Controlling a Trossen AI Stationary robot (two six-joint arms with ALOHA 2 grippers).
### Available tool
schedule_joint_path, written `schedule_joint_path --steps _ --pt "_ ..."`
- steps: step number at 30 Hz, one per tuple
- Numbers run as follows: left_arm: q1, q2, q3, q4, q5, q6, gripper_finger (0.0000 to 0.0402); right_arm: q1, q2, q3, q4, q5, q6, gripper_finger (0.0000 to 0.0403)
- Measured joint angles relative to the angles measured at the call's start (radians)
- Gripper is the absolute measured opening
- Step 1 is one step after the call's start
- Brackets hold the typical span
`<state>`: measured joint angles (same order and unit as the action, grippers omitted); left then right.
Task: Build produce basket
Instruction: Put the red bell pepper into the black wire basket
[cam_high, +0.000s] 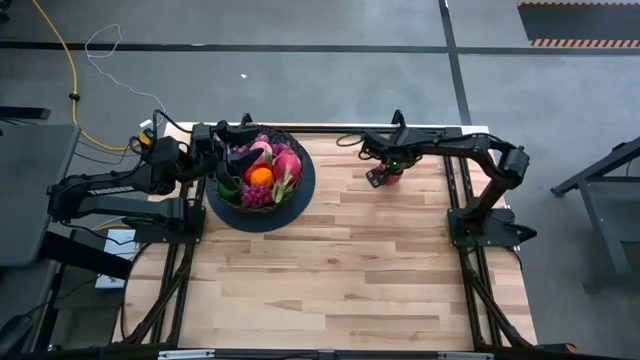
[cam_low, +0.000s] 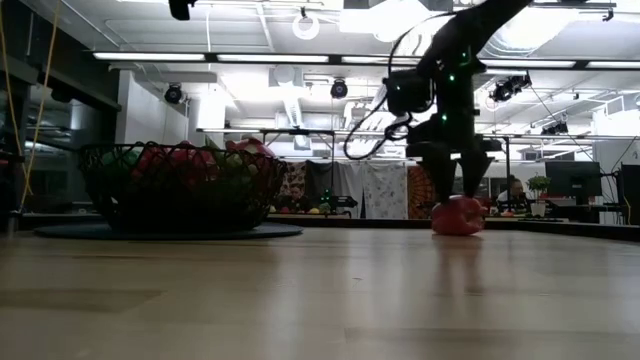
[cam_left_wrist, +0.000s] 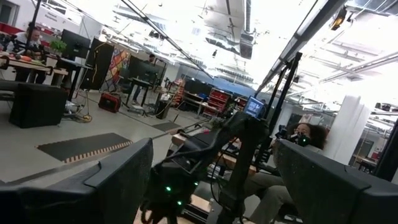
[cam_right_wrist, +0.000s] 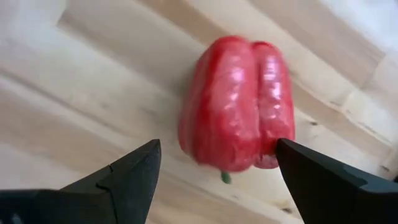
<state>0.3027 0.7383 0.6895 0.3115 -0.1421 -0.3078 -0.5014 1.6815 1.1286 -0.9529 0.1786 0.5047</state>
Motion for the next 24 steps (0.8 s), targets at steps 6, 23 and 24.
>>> schedule_joint_path --steps 6,23,24 --pt "0.000 0.000 0.000 0.000 0.000 -0.003 0.0327 0.065 0.000 0.000 0.001 0.007 0.052 0.0306" --pt "0.000 0.000 0.000 -0.001 -0.001 -0.003 0.0327 0.065 -0.226 0.001 -0.026 0.076 0.269 0.0307" --pt "0.000 0.000 0.000 -0.001 -0.002 -0.003 0.0327 0.061 -0.241 0.001 -0.022 0.095 0.294 0.0307"
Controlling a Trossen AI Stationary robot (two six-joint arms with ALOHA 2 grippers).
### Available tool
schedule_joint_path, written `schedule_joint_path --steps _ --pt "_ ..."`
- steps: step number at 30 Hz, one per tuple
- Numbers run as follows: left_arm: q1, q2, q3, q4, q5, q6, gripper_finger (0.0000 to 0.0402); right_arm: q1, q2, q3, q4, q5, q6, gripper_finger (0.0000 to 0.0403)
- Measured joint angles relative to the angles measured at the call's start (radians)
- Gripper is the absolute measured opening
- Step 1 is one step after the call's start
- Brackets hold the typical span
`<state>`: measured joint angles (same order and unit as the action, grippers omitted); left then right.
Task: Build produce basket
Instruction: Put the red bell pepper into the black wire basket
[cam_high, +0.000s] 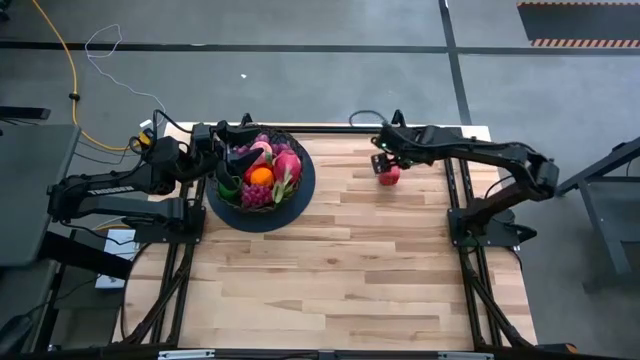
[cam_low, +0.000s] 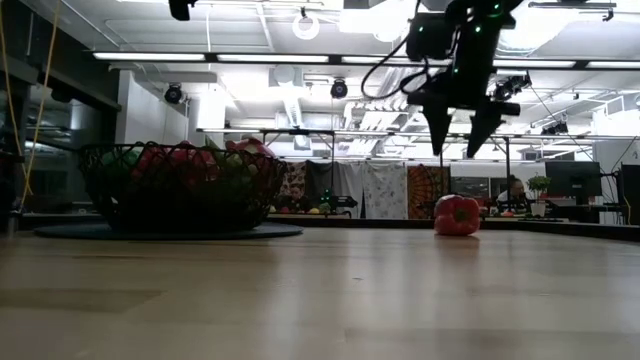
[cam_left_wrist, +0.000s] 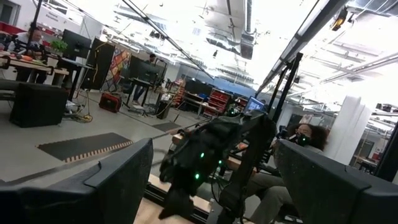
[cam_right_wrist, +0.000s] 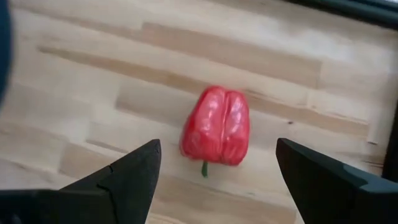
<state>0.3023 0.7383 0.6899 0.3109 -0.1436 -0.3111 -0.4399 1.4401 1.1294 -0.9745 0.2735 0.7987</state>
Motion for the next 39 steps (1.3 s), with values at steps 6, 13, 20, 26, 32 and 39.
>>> schedule_joint_path --steps 6,13,20,26,32,39 --pt "0.000 0.000 0.000 0.000 -0.002 0.000 0.0327 0.006 -0.062 0.000 0.012 0.015 0.061 0.0307" --pt "0.000 0.000 0.000 0.000 -0.002 0.000 0.0327 0.049 -0.075 0.001 0.005 0.053 0.083 0.0307" --pt "0.000 0.000 0.000 0.000 -0.001 0.000 0.0327 0.047 -0.072 0.001 -0.004 0.060 0.103 0.0312" --pt "0.000 0.000 0.000 0.000 0.001 0.000 0.0327 0.019 -0.072 0.001 -0.010 0.013 0.119 0.0378" --pt "0.000 0.000 0.000 0.000 0.002 0.000 0.0327 0.008 -0.071 0.001 0.014 0.125 0.201 0.0376" --pt "0.000 0.000 0.000 0.000 0.002 0.000 0.0327 0.067 -0.039 0.001 0.015 0.220 0.360 0.0367"
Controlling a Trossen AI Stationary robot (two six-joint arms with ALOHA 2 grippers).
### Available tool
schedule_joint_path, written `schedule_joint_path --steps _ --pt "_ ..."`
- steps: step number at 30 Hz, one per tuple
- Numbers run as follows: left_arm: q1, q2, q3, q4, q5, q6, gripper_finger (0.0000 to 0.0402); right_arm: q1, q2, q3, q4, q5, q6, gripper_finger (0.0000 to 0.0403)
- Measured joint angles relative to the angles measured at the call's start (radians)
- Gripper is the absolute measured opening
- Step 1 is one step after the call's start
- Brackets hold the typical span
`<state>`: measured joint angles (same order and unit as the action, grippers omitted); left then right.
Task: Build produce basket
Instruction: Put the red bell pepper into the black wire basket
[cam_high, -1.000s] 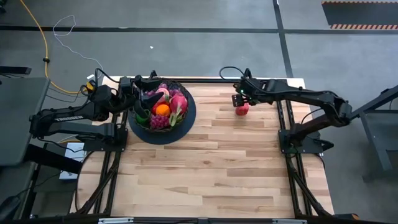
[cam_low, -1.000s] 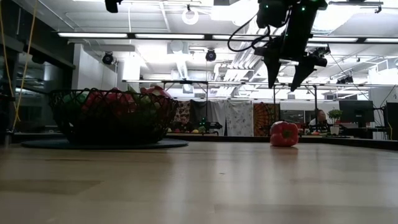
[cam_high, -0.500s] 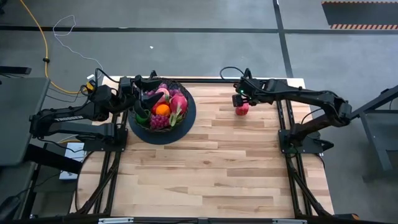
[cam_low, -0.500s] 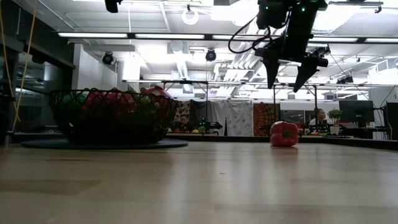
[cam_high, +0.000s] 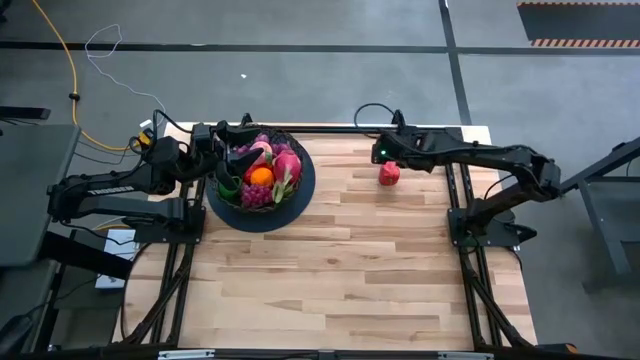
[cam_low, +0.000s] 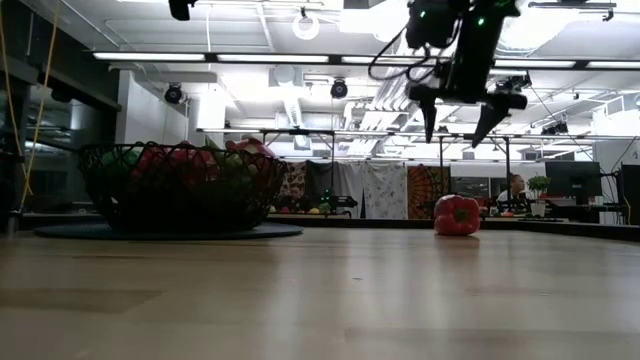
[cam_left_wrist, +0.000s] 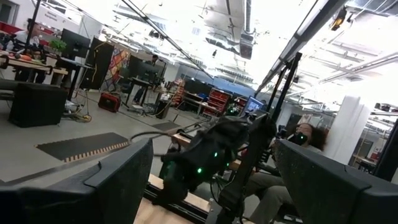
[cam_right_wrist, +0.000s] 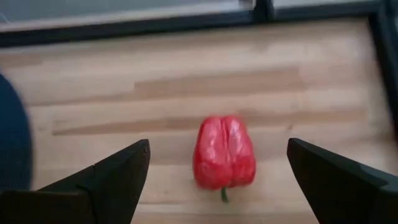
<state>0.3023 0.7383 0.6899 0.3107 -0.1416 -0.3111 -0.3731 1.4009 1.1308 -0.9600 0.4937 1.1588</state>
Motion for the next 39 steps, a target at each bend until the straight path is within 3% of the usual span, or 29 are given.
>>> schedule_joint_path --steps 8,14,24,39 --pt "0.000 0.000 0.000 -0.001 0.001 0.000 0.0327 -0.015 0.195 0.000 0.000 -0.063 0.100 0.0367" --pt "0.000 0.000 0.000 -0.001 0.000 0.000 0.0327 -0.080 0.312 0.000 0.031 -0.151 0.071 0.0367" --pt "0.000 0.000 0.000 -0.001 0.000 0.000 0.0327 -0.158 0.384 0.000 0.083 -0.270 0.001 0.0367" --pt "0.000 0.000 0.000 -0.011 0.018 -0.056 0.0327 -0.137 0.407 0.000 0.053 -0.284 0.007 0.0367"
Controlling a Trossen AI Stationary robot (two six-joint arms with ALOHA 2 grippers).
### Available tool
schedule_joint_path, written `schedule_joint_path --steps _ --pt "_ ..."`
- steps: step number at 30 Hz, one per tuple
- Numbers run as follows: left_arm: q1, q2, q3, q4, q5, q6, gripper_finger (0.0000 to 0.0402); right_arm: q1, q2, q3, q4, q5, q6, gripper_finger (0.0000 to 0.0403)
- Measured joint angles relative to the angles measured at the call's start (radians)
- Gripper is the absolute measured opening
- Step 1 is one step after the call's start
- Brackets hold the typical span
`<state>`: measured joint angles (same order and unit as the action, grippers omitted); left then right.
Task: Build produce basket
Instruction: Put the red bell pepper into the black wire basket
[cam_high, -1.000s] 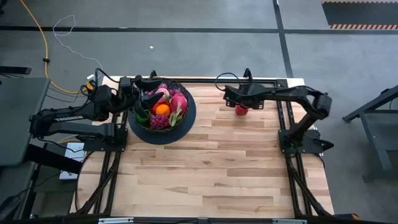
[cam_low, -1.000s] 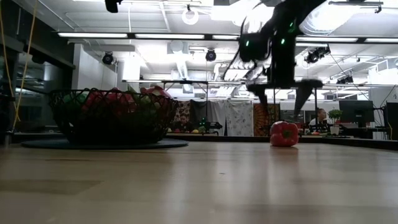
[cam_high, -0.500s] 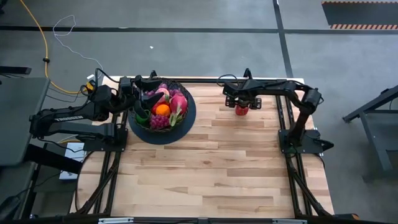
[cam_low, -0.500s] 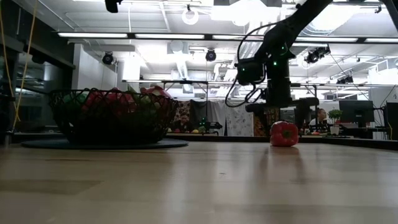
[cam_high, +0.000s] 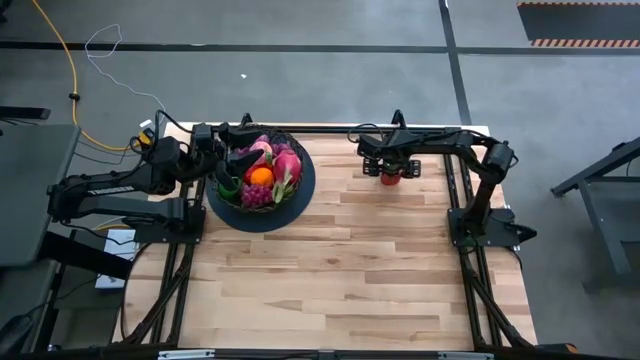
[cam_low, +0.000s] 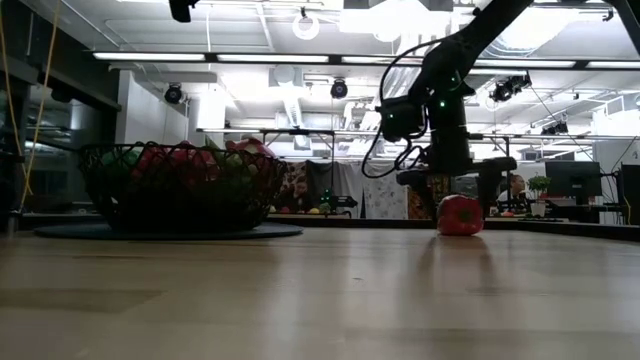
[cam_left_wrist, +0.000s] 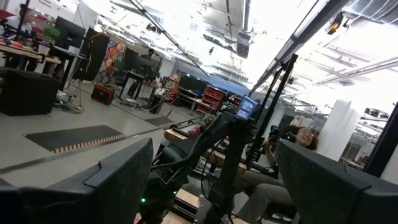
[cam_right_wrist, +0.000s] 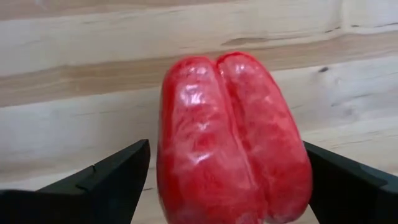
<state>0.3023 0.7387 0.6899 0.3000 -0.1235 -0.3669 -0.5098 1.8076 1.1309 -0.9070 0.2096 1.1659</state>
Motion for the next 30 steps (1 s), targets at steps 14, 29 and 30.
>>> schedule_joint_path --steps 14,29,30 --pt "0.000 0.000 0.000 0.000 -0.004 0.002 0.0327 0.000 0.000 0.000 0.044 -0.041 0.004 0.0366" --pt "0.000 0.000 0.000 0.000 -0.016 0.002 0.0327 -0.001 0.000 0.000 0.039 -0.036 -0.055 0.0292" --pt "0.000 0.000 0.000 0.000 -0.016 0.003 0.0327 -0.001 0.000 0.000 0.036 -0.035 -0.090 0.0284"
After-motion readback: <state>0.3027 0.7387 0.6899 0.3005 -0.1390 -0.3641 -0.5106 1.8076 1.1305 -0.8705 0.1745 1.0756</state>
